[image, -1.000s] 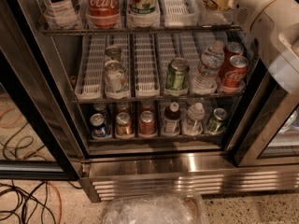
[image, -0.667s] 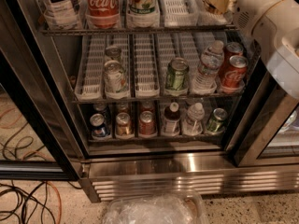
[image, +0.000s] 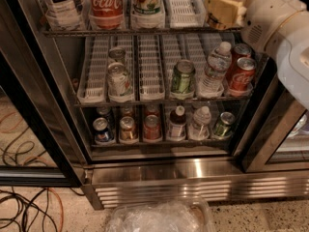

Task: Pick orange can from top shelf of fridge

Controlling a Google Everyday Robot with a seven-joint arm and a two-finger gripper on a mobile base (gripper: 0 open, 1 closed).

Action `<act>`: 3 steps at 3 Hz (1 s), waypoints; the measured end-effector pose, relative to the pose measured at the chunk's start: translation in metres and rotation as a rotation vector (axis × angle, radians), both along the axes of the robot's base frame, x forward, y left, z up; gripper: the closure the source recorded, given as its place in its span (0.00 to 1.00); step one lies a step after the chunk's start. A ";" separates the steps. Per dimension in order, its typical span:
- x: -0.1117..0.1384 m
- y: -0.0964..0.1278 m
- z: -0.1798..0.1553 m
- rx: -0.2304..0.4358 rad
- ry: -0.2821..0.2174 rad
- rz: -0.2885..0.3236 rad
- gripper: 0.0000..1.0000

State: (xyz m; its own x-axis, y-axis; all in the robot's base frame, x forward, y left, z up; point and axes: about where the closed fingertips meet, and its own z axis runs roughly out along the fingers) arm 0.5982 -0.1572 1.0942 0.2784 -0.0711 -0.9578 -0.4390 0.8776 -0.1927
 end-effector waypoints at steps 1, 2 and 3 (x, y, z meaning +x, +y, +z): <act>-0.014 0.008 -0.014 -0.021 0.041 0.052 1.00; -0.027 0.011 -0.027 -0.045 0.077 0.104 1.00; -0.043 0.014 -0.035 -0.084 0.101 0.172 1.00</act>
Offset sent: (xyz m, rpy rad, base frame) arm -0.0430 0.0058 -0.0439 -0.0720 0.1259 0.1632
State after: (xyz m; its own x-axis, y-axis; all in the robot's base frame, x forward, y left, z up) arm 0.5551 -0.1433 1.0596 0.1959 -0.1115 -0.9743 -0.6020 0.7706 -0.2092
